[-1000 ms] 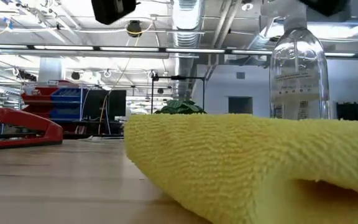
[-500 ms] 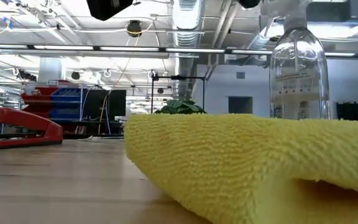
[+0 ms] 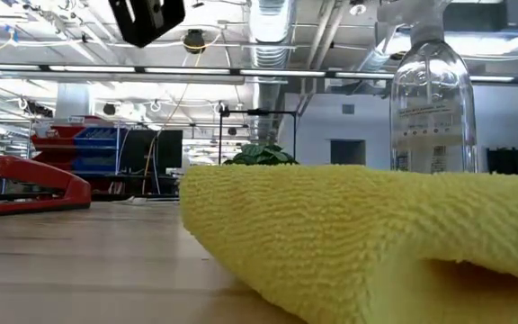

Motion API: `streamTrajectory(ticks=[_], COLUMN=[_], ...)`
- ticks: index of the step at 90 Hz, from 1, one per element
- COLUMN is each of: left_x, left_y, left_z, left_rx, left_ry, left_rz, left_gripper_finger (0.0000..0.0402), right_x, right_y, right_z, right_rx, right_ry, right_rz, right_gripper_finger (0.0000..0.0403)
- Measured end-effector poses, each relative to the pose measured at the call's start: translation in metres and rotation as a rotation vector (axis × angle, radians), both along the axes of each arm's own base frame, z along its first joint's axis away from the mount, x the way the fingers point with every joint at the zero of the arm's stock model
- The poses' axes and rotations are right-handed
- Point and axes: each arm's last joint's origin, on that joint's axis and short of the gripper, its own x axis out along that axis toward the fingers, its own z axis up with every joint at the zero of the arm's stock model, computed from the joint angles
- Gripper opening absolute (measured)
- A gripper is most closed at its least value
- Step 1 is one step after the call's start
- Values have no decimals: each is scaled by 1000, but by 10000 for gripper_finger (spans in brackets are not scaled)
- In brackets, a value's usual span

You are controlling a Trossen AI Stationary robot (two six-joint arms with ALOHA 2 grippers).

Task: Apply microfiber cloth
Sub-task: Wipe the back of the cellphone using the microfiber cloth

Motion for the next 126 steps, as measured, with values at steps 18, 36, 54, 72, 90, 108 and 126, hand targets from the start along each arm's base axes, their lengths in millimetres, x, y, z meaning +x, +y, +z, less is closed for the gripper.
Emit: streamTrajectory(ticks=[18,36,54,72,90,108,126], left_x=[8,48,87,97,92,82,80], left_y=[-10,-24,-14,-10,-10,-9,-10], left_z=[-11,-35,-78,-109,-119,-122,-112], left_rx=[164,349,302,319,330,298,221], left_ry=[-80,-103,39,273,472,588,593], left_rz=[-102,-171,-86,-108,-65,-12,25], left_gripper_finger=[97,102,130,177,174,38,4], right_x=[-19,-30,-47,-56,-56,-53,-50], right_y=[4,12,12,7,4,0,-4], right_z=[-9,-1,17,25,26,25,25], right_rx=[-27,59,71,50,28,2,-28], right_ry=[146,121,63,37,37,41,34], right_rz=[-53,-72,-95,-135,-141,-149,-156], right_gripper_finger=[12,12,12,13,14,15,15])
